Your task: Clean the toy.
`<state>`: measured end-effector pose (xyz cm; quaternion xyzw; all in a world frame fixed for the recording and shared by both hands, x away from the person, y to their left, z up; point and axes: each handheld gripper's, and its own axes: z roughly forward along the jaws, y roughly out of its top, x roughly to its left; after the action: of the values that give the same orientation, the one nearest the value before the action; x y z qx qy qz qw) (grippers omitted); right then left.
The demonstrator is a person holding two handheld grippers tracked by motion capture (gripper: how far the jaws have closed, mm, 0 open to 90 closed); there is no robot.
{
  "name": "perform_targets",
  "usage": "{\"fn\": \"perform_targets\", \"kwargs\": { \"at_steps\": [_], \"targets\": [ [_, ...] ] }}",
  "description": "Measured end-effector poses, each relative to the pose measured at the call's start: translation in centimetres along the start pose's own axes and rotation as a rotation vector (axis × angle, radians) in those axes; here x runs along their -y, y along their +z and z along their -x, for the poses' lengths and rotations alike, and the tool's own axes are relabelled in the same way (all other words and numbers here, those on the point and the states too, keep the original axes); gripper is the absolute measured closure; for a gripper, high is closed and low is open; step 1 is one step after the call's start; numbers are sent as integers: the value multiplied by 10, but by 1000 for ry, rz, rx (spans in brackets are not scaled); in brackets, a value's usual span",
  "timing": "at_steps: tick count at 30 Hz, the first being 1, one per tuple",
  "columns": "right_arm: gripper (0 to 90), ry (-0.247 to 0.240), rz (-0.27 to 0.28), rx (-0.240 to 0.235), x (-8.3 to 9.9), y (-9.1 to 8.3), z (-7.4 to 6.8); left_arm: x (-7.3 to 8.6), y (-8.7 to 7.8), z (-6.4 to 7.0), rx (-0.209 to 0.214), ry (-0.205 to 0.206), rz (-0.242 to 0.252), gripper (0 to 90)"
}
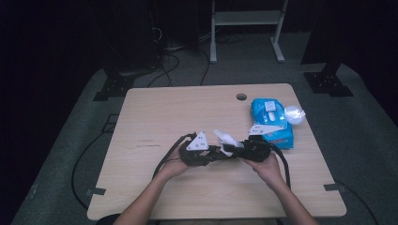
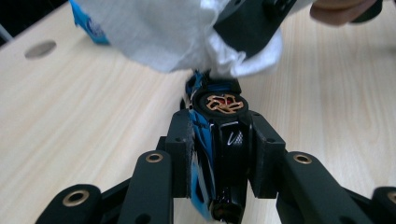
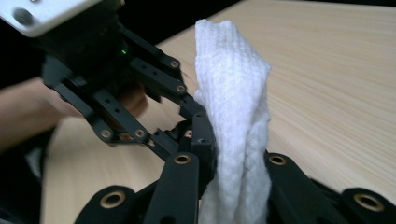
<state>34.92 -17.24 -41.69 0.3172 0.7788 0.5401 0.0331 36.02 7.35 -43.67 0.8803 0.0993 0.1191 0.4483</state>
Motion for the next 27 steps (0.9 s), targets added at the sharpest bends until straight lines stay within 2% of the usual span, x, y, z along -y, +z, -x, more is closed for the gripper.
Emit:
{"fn": "perform_targets", "kwargs": {
  "at_steps": [1, 4, 6, 9, 11, 14, 18, 20, 22, 27],
  "targets": [
    [813, -15, -17, 22, 1, 2, 0, 3, 1, 0, -8, -3, -4, 659],
    [812, -31, -43, 28, 3, 9, -1, 9, 0, -2, -2, -23, -13, 661],
    [813, -59, -72, 49, 4, 12, -2, 12, 1, -4, 2, -25, -28, 661],
    [812, -74, -91, 101, 6, 12, 1, 17, 2, -6, 9, -40, -49, 660],
    [813, -68, -82, 124, 8, 10, 4, 19, 3, -7, 17, -48, -57, 658],
    [812, -50, -76, 112, 9, 14, 4, 19, 4, -7, 25, -54, -48, 658],
    [811, -79, -72, 50, 8, 32, -10, 19, 5, -7, 25, -62, -41, 658],
    [811, -94, -75, 38, 7, 37, -14, 20, 5, -6, 21, -58, -43, 659],
    [812, -100, -79, 45, 7, 37, -13, 20, 5, -6, 23, -59, -42, 660],
    [812, -103, -81, 146, 7, 23, 0, 20, 5, -6, 24, -65, -39, 661]
  ]
}}
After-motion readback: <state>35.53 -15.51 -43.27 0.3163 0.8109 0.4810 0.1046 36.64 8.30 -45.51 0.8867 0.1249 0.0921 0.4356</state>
